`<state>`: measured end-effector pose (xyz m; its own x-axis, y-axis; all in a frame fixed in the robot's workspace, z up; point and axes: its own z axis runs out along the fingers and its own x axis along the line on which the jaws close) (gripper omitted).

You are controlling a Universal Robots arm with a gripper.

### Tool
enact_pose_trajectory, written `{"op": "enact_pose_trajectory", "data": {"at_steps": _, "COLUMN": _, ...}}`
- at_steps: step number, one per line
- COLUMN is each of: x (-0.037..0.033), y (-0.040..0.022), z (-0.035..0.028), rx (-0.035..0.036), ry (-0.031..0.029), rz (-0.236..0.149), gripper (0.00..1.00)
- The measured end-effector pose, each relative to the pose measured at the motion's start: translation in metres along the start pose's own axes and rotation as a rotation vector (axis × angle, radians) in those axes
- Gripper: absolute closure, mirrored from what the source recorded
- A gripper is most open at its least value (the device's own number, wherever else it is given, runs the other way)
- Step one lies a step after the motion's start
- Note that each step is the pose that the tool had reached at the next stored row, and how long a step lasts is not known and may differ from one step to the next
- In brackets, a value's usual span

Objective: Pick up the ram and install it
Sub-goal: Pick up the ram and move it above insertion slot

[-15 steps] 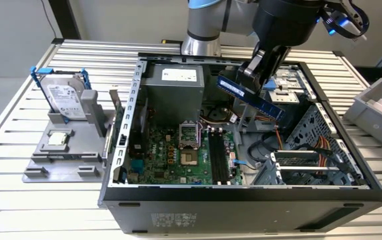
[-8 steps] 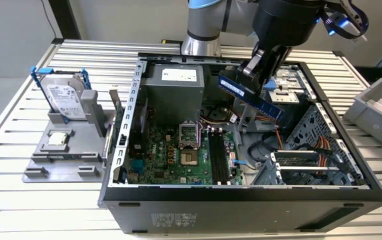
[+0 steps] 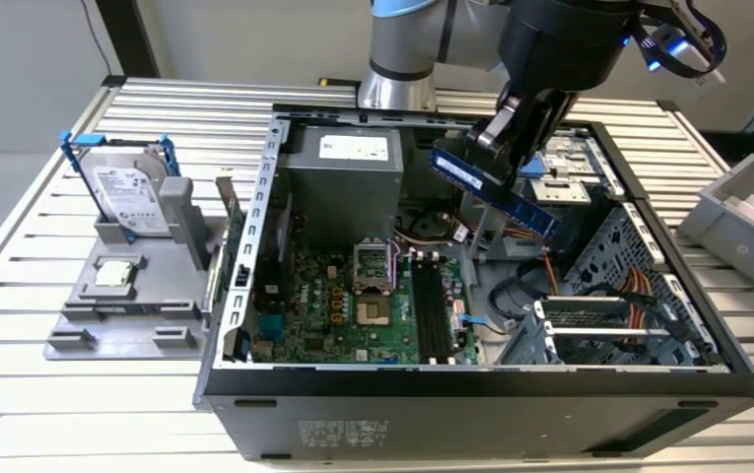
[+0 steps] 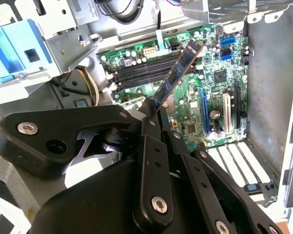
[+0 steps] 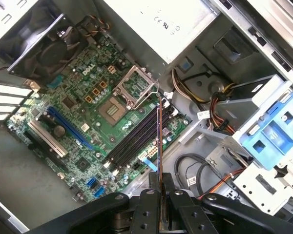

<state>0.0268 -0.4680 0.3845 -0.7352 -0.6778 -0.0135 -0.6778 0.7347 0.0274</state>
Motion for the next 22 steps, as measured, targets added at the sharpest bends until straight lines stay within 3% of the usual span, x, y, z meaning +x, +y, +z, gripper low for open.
{"op": "enact_pose_trajectory", "data": {"at_steps": 22, "x": 0.0008, "y": 0.0007, "z": -0.0001, "rx": 0.0011, "ry": -0.0021, "rz": 0.082, "gripper": 1.0}}
